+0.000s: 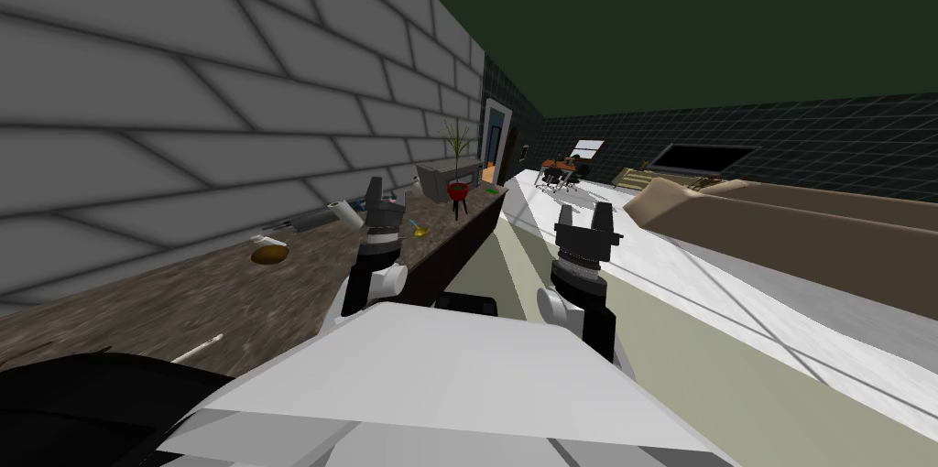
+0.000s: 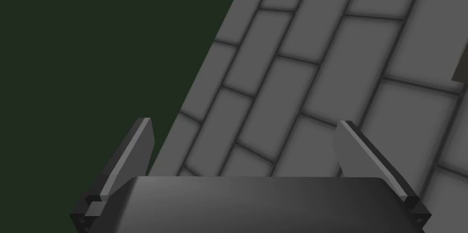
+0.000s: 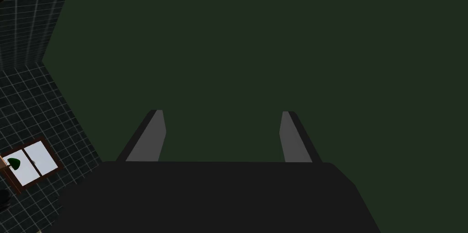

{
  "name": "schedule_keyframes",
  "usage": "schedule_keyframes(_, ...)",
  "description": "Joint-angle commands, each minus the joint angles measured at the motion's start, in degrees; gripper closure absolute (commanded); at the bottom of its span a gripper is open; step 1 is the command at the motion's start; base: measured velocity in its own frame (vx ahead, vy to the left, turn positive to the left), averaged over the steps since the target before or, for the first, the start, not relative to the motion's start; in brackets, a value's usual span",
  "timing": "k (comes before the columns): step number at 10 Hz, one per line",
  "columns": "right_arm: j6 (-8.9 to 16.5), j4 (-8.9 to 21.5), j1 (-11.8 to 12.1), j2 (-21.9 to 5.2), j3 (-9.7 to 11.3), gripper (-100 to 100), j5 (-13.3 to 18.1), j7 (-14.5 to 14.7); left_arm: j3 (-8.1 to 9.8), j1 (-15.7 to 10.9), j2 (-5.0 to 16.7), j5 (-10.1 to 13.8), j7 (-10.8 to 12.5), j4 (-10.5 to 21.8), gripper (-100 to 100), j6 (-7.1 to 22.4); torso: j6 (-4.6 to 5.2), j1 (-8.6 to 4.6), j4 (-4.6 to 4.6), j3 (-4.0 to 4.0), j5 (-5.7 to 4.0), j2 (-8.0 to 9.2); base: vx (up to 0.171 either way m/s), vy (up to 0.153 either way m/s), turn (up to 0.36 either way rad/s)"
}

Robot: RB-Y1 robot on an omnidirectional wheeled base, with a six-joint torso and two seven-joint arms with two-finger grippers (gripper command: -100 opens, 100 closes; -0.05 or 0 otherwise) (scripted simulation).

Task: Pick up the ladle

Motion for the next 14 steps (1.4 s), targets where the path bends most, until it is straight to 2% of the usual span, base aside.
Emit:
schedule_keyframes(1,0.00,0.00,0.00,0.00,0.00,0,0.00,0.00,-0.09,-0.29,2.58,0.69,-0.39,0.15,-100,0.67,0.00,0.00,0.00,0.00,0.00,0.00,-0.039,-0.026,0.031)
schedule_keyframes(3,0.00,0.00,-0.01,0.00,0.00,0,0.00,0.00,-0.29,-1.03,6.05,2.36,-1.37,0.56,-100,2.29,0.00,-0.12,0.04,0.11,-0.03,0.20,-0.060,-0.036,0.060)
schedule_keyframes(4,0.00,0.00,-0.01,0.00,0.00,0,0.00,0.00,-0.29,-1.03,6.63,2.36,-1.37,0.56,-100,2.29,0.00,-0.11,0.05,0.13,-0.02,0.22,-0.043,-0.017,0.020)
schedule_keyframes(6,0.00,0.00,0.00,0.00,0.00,0,0.00,0.00,-0.58,-2.18,10.46,4.90,-2.90,1.29,-100,4.76,0.00,-0.02,0.04,0.10,-0.01,0.17,-0.050,-0.006,0.062)
schedule_keyframes(7,0.00,0.00,0.00,0.00,0.00,0,0.00,0.00,-0.58,-2.18,11.05,4.90,-2.90,1.29,-100,4.76,-0.01,-0.01,0.04,0.12,0.00,0.20,-0.041,-0.006,0.028)
schedule_keyframes(9,0.00,0.00,0.00,0.00,0.00,0,0.00,0.00,-0.95,-3.72,15.03,8.22,-4.96,2.39,-100,7.99,0.00,0.01,0.04,0.09,0.00,0.16,-0.051,0.005,0.069)
schedule_keyframes(10,0.00,0.00,0.00,0.00,0.00,0,0.00,0.00,-0.95,-3.72,15.65,8.22,-4.96,2.39,-100,7.99,0.00,0.05,0.04,0.11,0.01,0.20,-0.044,0.003,0.038)
schedule_keyframes(12,0.00,0.00,0.00,0.00,0.00,0,0.00,0.00,-1.39,-5.63,19.53,12.02,-7.51,3.95,-100,11.58,0.00,0.02,0.04,0.09,0.01,0.16,-0.051,0.003,0.079)
schedule_keyframes(13,0.00,0.00,-0.01,0.00,0.00,0,0.00,0.00,-1.39,-5.63,20.34,12.21,-7.51,3.95,-100,11.91,0.00,0.03,0.04,0.11,0.01,0.19,-0.048,0.006,0.032)
schedule_keyframes(14,0.00,0.00,-0.01,0.00,0.00,0,0.00,0.00,-1.63,-6.70,22.48,14.43,-8.97,4.93,-100,14.10,0.01,0.03,0.04,0.11,0.01,0.18,-0.043,0.011,0.056)
